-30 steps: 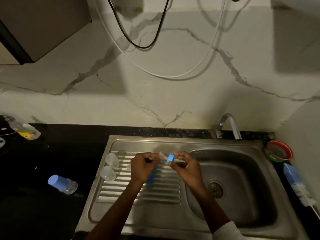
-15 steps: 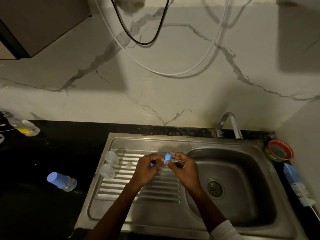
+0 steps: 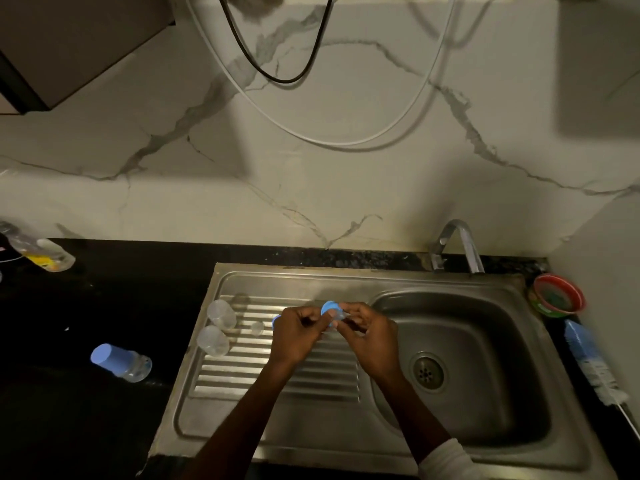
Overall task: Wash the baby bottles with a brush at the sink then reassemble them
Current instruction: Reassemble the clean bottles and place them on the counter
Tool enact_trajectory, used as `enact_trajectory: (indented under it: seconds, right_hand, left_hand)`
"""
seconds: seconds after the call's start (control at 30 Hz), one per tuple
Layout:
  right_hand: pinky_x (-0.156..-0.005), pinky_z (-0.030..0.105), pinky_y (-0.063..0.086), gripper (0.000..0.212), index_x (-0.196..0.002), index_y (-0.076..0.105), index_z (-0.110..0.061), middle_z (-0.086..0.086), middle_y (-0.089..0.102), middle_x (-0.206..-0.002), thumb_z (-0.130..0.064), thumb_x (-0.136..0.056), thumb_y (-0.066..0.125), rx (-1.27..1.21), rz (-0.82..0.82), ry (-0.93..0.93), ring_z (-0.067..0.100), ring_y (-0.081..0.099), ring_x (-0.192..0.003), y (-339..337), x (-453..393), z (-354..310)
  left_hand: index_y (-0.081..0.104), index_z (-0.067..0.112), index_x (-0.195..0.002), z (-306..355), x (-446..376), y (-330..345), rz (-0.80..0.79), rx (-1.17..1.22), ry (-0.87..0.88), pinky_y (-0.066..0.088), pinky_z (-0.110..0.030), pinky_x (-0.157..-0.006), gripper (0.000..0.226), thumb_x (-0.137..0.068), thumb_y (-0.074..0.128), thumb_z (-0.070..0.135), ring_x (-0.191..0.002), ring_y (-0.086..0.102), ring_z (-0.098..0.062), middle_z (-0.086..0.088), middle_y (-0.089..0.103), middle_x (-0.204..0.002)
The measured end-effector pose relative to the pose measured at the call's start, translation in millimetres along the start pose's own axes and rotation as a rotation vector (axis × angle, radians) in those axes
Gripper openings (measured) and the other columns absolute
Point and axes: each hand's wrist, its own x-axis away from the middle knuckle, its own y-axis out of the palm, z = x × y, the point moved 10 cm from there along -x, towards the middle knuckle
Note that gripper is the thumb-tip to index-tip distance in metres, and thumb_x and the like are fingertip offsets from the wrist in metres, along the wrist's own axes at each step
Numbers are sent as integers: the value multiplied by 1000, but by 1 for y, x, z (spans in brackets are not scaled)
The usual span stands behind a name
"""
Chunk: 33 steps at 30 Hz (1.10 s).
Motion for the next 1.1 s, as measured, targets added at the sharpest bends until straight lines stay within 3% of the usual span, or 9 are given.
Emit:
enact_trajectory:
  seconds: [0.17, 0.33, 0.6, 0.73, 0.83, 0.87, 0.93, 1.0, 1.1]
  right_hand:
    - [-83, 15, 52, 15, -97, 81, -21, -17, 72, -98, -29, -85, 82, 146, 53, -133, 0, 68, -93, -6, -11, -12]
    - [-81, 26, 59, 11, -95, 81, -19, -15, 76, -95, -23, -85, 82, 88, -5, -75, 2, 71, -90, -4, -18, -2]
    - [-69, 6, 43, 9, -87, 77, -18, -20, 70, -84, -25, -92, 75, 194, 85, -133, -4, 65, -75, -2, 0, -11]
    - [-77, 31, 59, 10, -85, 74, -22, -10, 76, -87, -29, -91, 76, -13, -15, 67, 9, 73, -84, -7, -10, 16]
    - [-84, 53, 59, 13, -84, 71, -16, 2, 76, -86, -25, -91, 76, -192, 4, 228, 20, 74, -85, 3, -4, 33]
    - [-83, 51, 60, 13, -83, 71, -14, 2, 75, -83, -23, -91, 76, -197, 35, 240, 19, 74, -82, 5, 0, 33]
    - [-73, 30, 59, 14, -82, 69, -15, -5, 71, -76, -21, -92, 75, -76, 89, 130, 11, 70, -74, 1, 3, 19]
    - [-62, 14, 46, 15, -80, 68, -16, -12, 64, -70, -20, -94, 73, 67, 111, -46, 8, 64, -66, -3, 8, -4]
    - [-63, 17, 48, 13, -81, 70, -16, -11, 67, -72, -20, -93, 74, 32, 123, -45, 9, 66, -67, -6, 9, -1]
  left_hand:
    - [79, 17, -78, 10, 0, -2, -15, 11, 24, 52, -15, -61, 26, -86, 74, 40, -63, 71, -9, 3, 74, -67]
    - [73, 21, -65, 9, -1, -6, 36, -119, 131, 56, -32, -66, 41, -85, 70, 57, -56, 66, -16, 3, 67, -58]
    - [78, 23, -70, -4, 1, -5, 78, -54, -24, 60, -37, -72, 30, -81, 78, 50, -60, 70, -10, 5, 72, -63]
    - [74, 20, -65, -2, 2, -3, 73, -66, -10, 59, -35, -71, 35, -81, 79, 51, -59, 68, -13, 4, 71, -61]
    - [73, 19, -64, -3, 2, -3, 105, -84, -16, 58, -36, -70, 35, -85, 78, 47, -58, 68, -13, 4, 70, -60]
    - [73, 19, -64, -5, 2, -3, 116, -87, -28, 58, -36, -70, 35, -85, 78, 47, -59, 68, -13, 4, 70, -60]
    - [76, 20, -68, -12, 1, -4, 125, -64, -74, 58, -34, -70, 32, -84, 77, 48, -60, 69, -12, 3, 71, -62]
    - [78, 19, -75, -14, 1, -4, 108, -5, -113, 57, -28, -69, 29, -85, 77, 46, -62, 70, -12, 2, 73, -65]
    - [78, 20, -77, -6, 2, -2, 61, 9, -76, 53, -22, -65, 25, -86, 76, 43, -64, 70, -10, 2, 73, -66]
